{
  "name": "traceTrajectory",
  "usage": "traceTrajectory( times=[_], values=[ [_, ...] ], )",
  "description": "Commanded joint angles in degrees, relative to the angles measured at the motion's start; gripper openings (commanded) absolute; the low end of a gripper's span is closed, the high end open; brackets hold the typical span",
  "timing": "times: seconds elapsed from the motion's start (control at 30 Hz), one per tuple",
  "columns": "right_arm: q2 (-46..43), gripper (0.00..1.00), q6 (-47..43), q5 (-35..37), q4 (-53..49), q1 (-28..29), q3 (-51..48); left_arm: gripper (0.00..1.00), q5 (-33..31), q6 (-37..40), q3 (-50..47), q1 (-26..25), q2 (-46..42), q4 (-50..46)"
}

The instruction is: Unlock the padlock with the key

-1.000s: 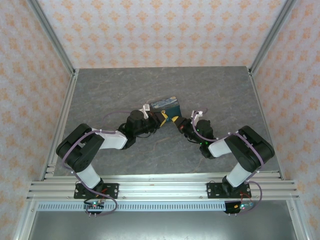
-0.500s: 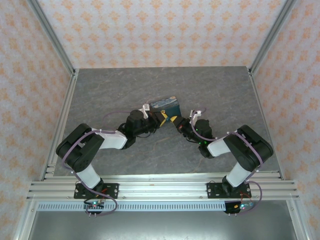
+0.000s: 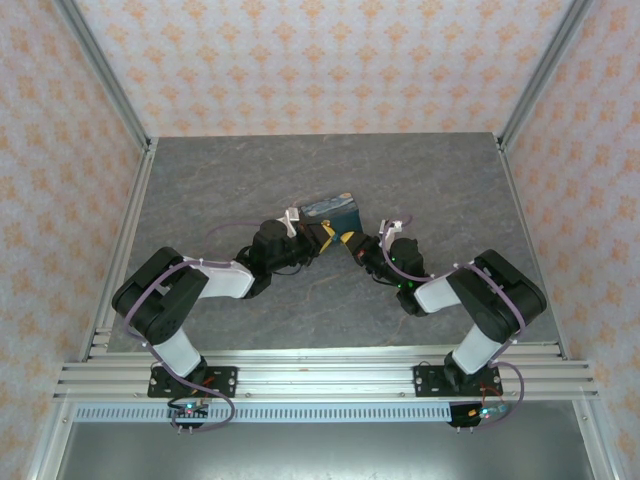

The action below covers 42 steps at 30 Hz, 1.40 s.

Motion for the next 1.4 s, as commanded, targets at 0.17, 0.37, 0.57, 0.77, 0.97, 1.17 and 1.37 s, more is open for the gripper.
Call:
traceTrajectory(
  times=[0.17, 0.37, 0.57, 0.77, 0.97, 1.17, 1.37],
  values=[
    [-3.2, 0.00, -0.8, -0.4, 0.3, 0.6, 1.1, 0.00, 0.9, 0.7, 0.3, 0.1, -1.3, 2.7],
    [-3.6, 0.00, -0.8, -0.4, -0.2, 0.6, 1.2, 0.00, 0.8, 0.9, 0.1, 0.2, -1.4, 2.4],
    [-4.8, 0.00, -1.7, -0.4, -2.3, 0.6, 1.2, 0.00, 0.6, 1.4, 0.1, 0.2, -1.3, 1.8],
    [-6.6, 0.00, -3.1, -0.2, -5.6, 0.6, 1.5, 0.00, 0.4, 1.6, 0.0, 0.2, -1.2, 1.7],
    [-7.1, 0.00, -3.8, -0.3, -6.8, 0.6, 1.7, 0.00, 0.3, 1.9, 0.0, 0.2, -1.3, 1.1],
    [-6.4, 0.00, -3.8, -0.5, -6.4, 0.6, 1.5, 0.00, 0.3, 1.2, 0.1, 0.2, -1.3, 1.6],
    [-4.7, 0.00, -3.1, -0.3, -4.8, 0.6, 1.4, 0.00, 0.3, -0.6, 0.3, 0.1, -1.2, 2.8]
  ],
)
